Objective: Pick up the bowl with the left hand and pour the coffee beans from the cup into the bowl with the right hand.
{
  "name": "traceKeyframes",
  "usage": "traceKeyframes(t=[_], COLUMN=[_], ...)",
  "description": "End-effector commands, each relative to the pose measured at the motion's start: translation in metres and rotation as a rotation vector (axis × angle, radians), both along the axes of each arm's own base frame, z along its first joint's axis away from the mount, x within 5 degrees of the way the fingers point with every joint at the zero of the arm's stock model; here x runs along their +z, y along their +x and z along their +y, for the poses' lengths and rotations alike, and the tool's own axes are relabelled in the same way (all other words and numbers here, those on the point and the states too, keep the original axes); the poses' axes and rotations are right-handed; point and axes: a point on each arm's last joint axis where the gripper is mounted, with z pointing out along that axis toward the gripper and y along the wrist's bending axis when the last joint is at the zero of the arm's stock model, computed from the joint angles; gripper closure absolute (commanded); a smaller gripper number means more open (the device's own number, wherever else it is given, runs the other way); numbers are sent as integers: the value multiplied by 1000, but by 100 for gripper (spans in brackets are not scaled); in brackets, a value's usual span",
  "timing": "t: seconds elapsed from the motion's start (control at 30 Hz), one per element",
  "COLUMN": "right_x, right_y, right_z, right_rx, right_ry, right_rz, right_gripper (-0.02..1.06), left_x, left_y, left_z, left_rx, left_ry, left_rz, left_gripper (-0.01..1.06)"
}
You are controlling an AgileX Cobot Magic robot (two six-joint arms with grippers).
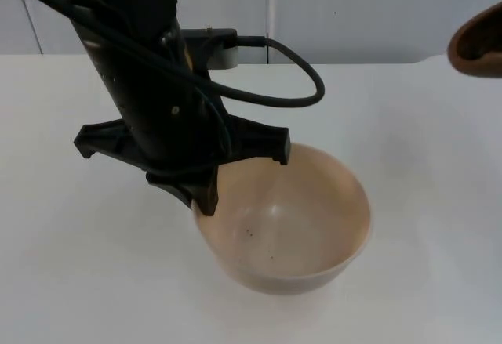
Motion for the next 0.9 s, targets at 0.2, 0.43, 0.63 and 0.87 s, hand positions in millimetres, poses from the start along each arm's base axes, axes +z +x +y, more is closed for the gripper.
traceKeyframes(t=[0.2, 0.43, 0.63, 0.87], right_x=[4, 4, 4, 1], right_y=[-6, -7, -10, -19], right_z=[-1, 0, 8, 43], right_rx=[5, 9, 9, 77], right_ry=[17, 25, 46, 1], right_rz=[24, 27, 33, 25], right_gripper=[105, 105, 105, 105], left_x=[3, 3, 3, 3], left_y=[-1, -1, -1, -1], left_z=[-1, -1, -2, -2], left_rx=[10, 11, 13, 17], left_ry=[-17, -20, -24, -27], left_rz=[-11, -13, -16, -13], left_gripper=[105, 105, 105, 105])
